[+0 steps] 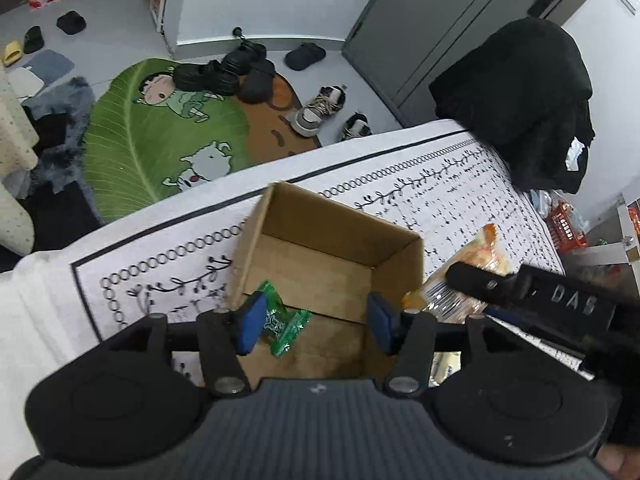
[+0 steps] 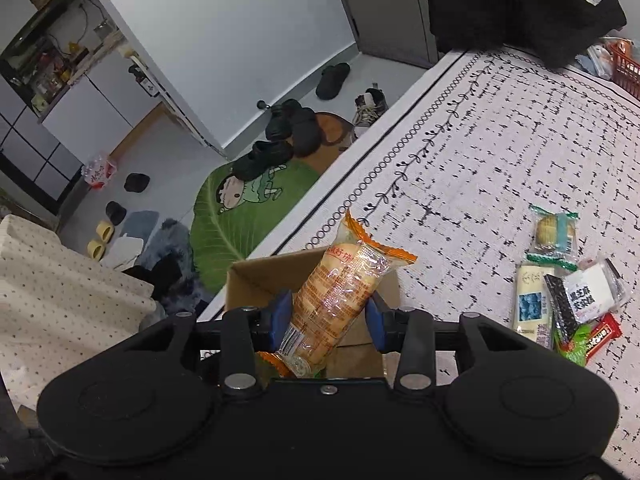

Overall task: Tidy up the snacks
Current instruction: 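Carry the green candy and orange roll into the box and open both tools, then withdraw both tools from the box back toward the snack pile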

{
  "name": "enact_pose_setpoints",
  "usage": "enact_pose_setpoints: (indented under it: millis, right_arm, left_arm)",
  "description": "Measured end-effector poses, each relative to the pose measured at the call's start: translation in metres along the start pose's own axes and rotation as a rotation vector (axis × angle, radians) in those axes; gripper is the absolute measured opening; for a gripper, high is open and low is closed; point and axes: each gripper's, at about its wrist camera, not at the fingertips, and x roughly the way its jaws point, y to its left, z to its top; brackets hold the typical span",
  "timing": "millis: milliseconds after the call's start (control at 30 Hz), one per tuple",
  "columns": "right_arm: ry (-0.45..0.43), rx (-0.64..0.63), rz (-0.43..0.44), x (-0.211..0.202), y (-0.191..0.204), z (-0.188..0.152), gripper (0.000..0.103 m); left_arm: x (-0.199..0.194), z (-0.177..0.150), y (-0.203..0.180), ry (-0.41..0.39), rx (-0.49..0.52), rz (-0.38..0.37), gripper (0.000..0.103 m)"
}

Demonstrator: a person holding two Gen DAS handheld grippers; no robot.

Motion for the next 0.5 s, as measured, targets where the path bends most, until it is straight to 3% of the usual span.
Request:
enact_pose_setpoints:
  millis: [100,167,500]
  right_arm:
    - [0.007,0.013,0.028,0.000,0.001,-0.001,0.058]
    - [-0.003,0.027,0.026,-0.002,-0.001,-0.003,0.079]
    - [0.012,0.068,-0.029,-0.025,-0.029,-0.019,0.086]
  left_arm:
    - [-0.007,0.000,0.005,-0.010,-0.005,0.019,0.058]
    - [-0.010,0.000,0.008,-0.006,-0.016,0.026,0.059]
    - [-0.027,-0.007,0.009,-0.011,-0.017,0.076,0.082]
